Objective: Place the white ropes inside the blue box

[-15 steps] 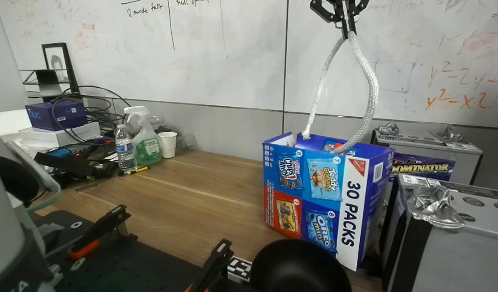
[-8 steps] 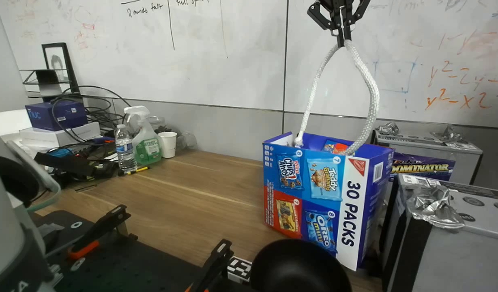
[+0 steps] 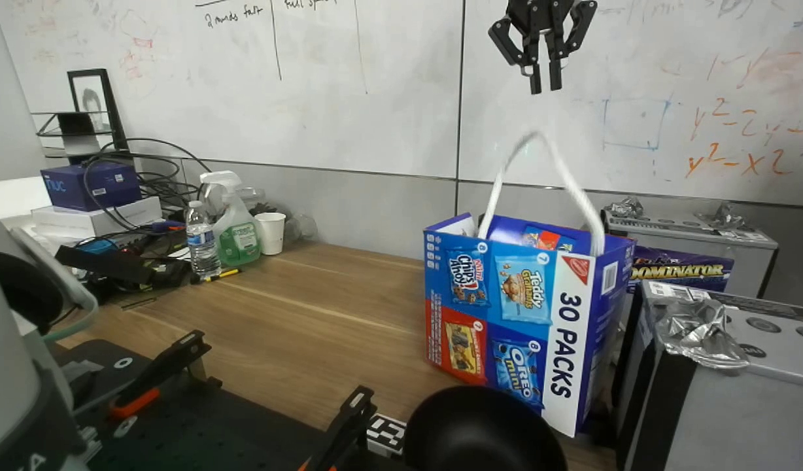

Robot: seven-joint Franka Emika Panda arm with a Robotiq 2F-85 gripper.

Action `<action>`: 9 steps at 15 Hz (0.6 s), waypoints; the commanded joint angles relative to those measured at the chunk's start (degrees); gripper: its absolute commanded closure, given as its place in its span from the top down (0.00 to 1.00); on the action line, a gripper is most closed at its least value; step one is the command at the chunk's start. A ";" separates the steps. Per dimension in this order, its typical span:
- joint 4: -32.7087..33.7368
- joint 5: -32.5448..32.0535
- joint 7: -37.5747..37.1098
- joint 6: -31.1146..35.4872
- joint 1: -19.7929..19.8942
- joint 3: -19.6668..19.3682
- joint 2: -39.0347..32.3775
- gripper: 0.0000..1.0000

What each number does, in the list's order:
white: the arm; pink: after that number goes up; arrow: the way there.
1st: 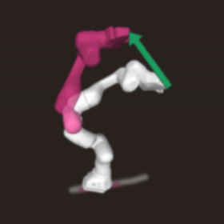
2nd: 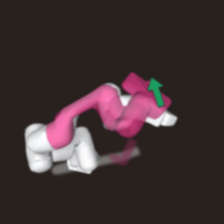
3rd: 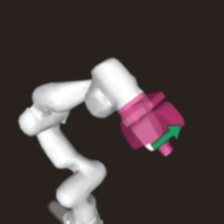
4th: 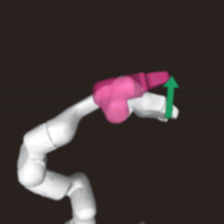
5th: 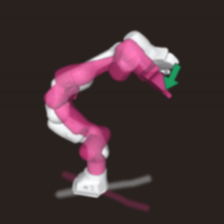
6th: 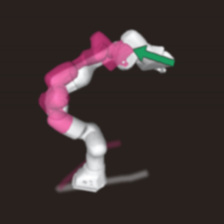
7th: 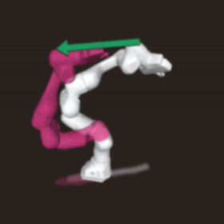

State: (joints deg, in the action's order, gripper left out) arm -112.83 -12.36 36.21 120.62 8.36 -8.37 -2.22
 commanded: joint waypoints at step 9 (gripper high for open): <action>-4.23 1.96 -8.82 -3.84 0.30 -0.02 4.84 1.00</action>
State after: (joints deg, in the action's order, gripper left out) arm -113.23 -12.04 33.60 118.26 8.61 -8.42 -2.10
